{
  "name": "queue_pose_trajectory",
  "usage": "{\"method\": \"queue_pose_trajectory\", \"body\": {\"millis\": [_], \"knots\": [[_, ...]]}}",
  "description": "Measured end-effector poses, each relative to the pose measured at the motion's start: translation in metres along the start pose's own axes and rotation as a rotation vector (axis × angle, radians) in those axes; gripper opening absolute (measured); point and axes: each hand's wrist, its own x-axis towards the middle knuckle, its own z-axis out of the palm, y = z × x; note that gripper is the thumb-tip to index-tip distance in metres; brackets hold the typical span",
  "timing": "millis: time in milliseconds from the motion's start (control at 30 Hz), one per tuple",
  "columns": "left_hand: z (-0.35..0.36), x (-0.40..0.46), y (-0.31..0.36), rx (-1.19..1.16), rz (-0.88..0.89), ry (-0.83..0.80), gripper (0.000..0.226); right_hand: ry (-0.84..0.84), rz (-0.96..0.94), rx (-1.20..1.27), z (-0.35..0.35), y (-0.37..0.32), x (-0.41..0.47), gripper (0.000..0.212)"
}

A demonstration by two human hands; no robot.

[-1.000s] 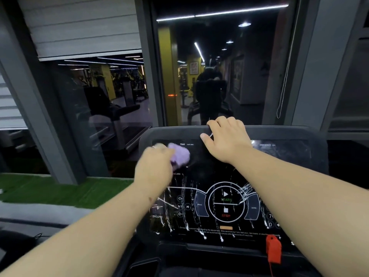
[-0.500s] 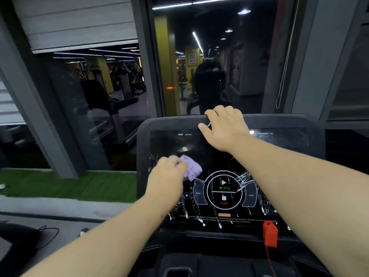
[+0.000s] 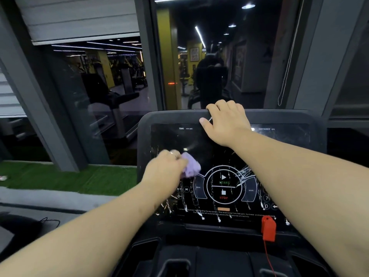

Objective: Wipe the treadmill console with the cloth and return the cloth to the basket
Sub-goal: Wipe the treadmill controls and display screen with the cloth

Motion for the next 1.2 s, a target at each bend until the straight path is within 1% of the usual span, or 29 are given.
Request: {"method": "queue_pose_trajectory", "body": {"millis": [67,100,133,200,233,267,300,367,400,433,500,533,567,600,700,733,767,833,867,900,933,1000,1033,1067,1167,1200], "knots": [[-0.001,0.005,-0.004,-0.047,-0.160,0.074,0.018,0.003,0.003,0.002,0.000,0.000,0.000,0.054],[0.001,0.002,0.004,-0.049,-0.177,0.074,0.020,0.008,0.002,0.003,0.000,0.001,-0.001,0.054],[0.004,-0.005,0.015,-0.033,-0.139,0.036,0.026,0.014,0.002,0.004,0.000,0.001,-0.001,0.054],[0.008,-0.020,0.033,0.001,0.033,-0.061,0.032,0.023,-0.003,0.007,0.000,0.001,-0.001,0.054],[0.006,-0.020,0.029,0.012,0.073,-0.104,0.032,0.025,-0.004,0.009,0.000,0.001,-0.001,0.055],[0.003,-0.012,0.020,0.027,0.079,-0.099,0.029,0.025,-0.004,0.011,0.000,0.000,-0.001,0.055],[0.000,-0.003,0.010,0.024,0.042,-0.056,0.025,0.020,-0.003,0.010,0.000,0.001,-0.001,0.056],[-0.004,0.008,-0.001,-0.033,-0.115,0.057,0.017,0.016,0.000,0.004,0.001,0.001,-0.001,0.056],[-0.003,0.007,0.004,-0.053,-0.150,0.069,0.017,0.017,0.002,0.004,0.001,0.001,-0.001,0.056],[0.000,0.001,0.015,-0.042,-0.124,0.032,0.020,0.020,0.001,0.004,0.001,0.001,-0.001,0.055],[0.010,-0.019,0.041,-0.001,0.043,-0.065,0.029,0.032,0.000,0.001,0.001,0.000,-0.001,0.054],[0.014,-0.024,0.046,0.005,0.097,-0.117,0.032,0.037,-0.001,0.001,0.001,0.000,-0.001,0.054],[0.013,-0.023,0.041,0.010,0.099,-0.123,0.033,0.040,-0.002,0.002,0.001,0.000,-0.001,0.054],[0.010,-0.016,0.032,-0.001,0.063,-0.095,0.031,0.041,-0.001,0.004,0.001,0.000,-0.001,0.054],[0.004,-0.003,0.017,-0.093,-0.160,0.061,0.019,0.033,0.001,0.012,0.002,0.001,-0.001,0.054],[0.005,-0.007,0.022,-0.087,-0.167,0.063,0.019,0.036,-0.001,0.014,0.002,0.000,-0.001,0.054],[0.008,-0.012,0.032,-0.057,-0.111,0.022,0.022,0.041,-0.003,0.014,0.002,0.000,-0.002,0.054],[0.016,-0.029,0.053,-0.012,0.071,-0.093,0.033,0.050,-0.005,0.015,0.002,0.001,-0.002,0.054],[0.015,-0.030,0.054,0.001,0.114,-0.140,0.037,0.052,-0.007,0.015,0.001,0.001,-0.002,0.054],[0.012,-0.025,0.047,0.019,0.109,-0.129,0.037,0.053,-0.007,0.014,0.001,0.001,-0.002,0.054],[0.009,-0.016,0.038,0.017,0.060,-0.078,0.034,0.051,-0.005,0.011,0.001,0.001,-0.002,0.054],[0.002,-0.003,0.021,-0.028,-0.128,0.044,0.024,0.040,-0.001,0.006,0.001,0.001,-0.001,0.054],[0.002,-0.003,0.019,-0.063,-0.189,0.065,0.022,0.039,-0.001,0.004,0.002,0.001,-0.001,0.055],[0.006,-0.008,0.022,-0.062,-0.173,0.064,0.026,0.040,-0.003,0.004,0.002,0.001,-0.001,0.055],[0.020,-0.033,0.038,0.055,0.110,-0.063,0.045,0.048,-0.012,0.007,0.003,0.002,-0.001,0.054],[0.019,-0.032,0.034,0.068,0.176,-0.055,0.045,0.050,-0.012,0.004,0.003,0.002,-0.001,0.054]]}}
